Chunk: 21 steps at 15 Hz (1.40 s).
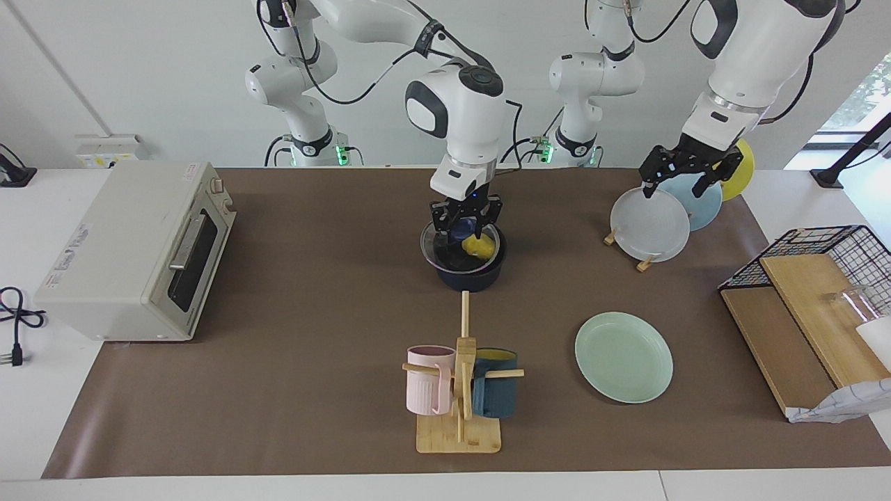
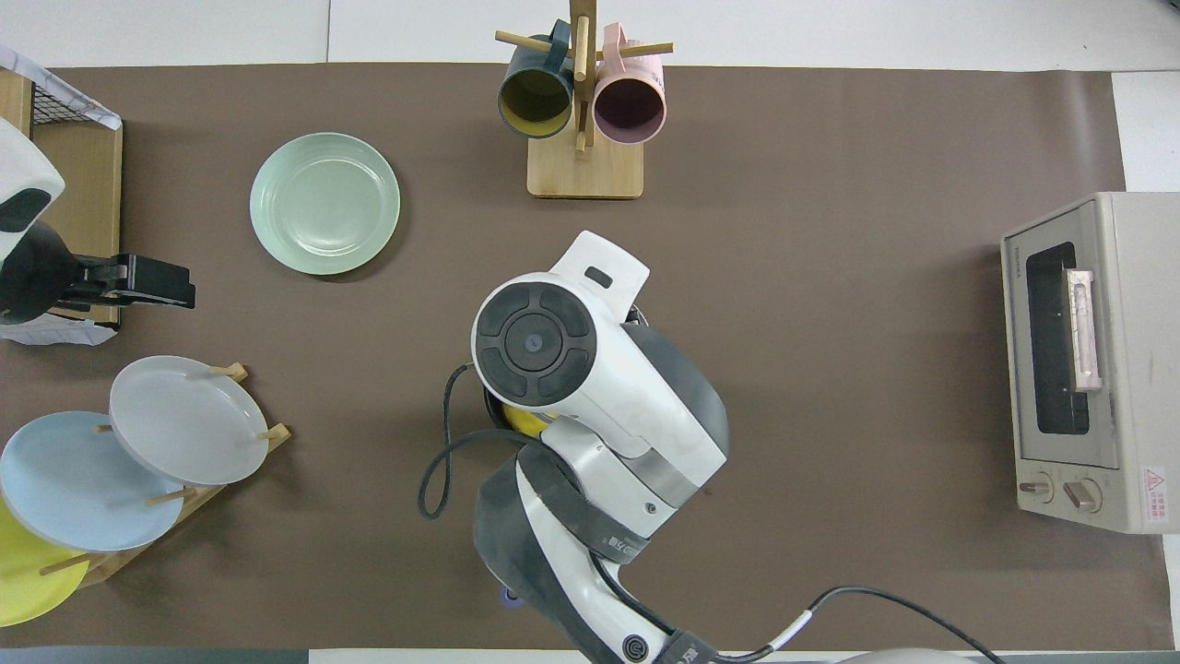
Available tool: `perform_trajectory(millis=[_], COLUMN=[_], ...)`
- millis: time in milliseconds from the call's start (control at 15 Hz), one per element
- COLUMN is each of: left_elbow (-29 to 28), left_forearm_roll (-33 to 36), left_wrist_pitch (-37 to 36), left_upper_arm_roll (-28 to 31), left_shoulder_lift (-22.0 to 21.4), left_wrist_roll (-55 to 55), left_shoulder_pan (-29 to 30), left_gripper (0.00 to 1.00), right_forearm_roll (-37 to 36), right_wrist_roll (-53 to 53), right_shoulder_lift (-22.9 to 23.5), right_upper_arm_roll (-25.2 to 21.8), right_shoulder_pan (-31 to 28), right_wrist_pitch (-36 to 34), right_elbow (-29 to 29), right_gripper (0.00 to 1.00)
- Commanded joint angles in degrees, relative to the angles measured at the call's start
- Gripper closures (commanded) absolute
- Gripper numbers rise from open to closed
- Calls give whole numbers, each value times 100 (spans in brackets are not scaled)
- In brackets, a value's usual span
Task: Transfer potato from pot to plate
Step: 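Carry the lid toward the toaster while the left gripper reaches the saucepan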
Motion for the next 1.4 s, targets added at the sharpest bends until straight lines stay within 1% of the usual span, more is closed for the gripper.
perform_trajectory(millis=[0,200,333,400,467,600,667,800,933,1067,1200,1333], left_elbow=[-213,-406,-520,-677,-818,-925,-977,-1310,-1461,-1452,-1461,-1487], left_forearm_roll=[8,8,8,8,8,8,8,8,-1,8,8,-1], left_wrist_pitch=[133,370,344,370,423,511,615,1307,1731,2030,2399,2724], left_upper_arm_roll=[-61,-61,-61,-61,-61,-61,-52,-61,-61,-61,-52,-52], left_shoulder_lift=[-179,-222,-275,-362,-415,-381,-311,-258,-179,119,531,805], left_wrist_roll=[-534,-1254,-1616,-1765,-1941,-2449,-2879,-3652,-4190,-4682,-5087,-5299], left_shoulder_pan=[-176,-527,-721,-809,-984,-1335,-1616,-1960,-2303,-2628,-2918,-3034], left_gripper=[0,0,0,0,0,0,0,0,0,0,0,0], right_forearm_roll=[30,39,39,30,39,30,30,13,-14,-14,-14,-14], right_wrist_roll=[-831,-1937,-2711,-3116,-3537,-4075,-4252,-4603,-4736,-4737,-4746,-4746], right_shoulder_lift=[-82,-82,-73,-82,-99,-152,-152,-170,-179,-179,-144,-117], right_upper_arm_roll=[54,54,54,54,54,54,45,45,27,36,36,36], right_shoulder_pan=[-527,-1326,-1906,-2170,-2512,-2961,-3129,-3305,-3437,-3517,-3552,-3552], right_wrist_pitch=[-147,-182,-165,-52,228,695,853,1143,1425,1619,1663,1698], right_elbow=[27,-60,-87,-261,-489,-929,-1079,-1351,-1589,-1791,-1827,-1836], right_gripper=[38,38,38,38,38,38,38,38,38,38,38,38])
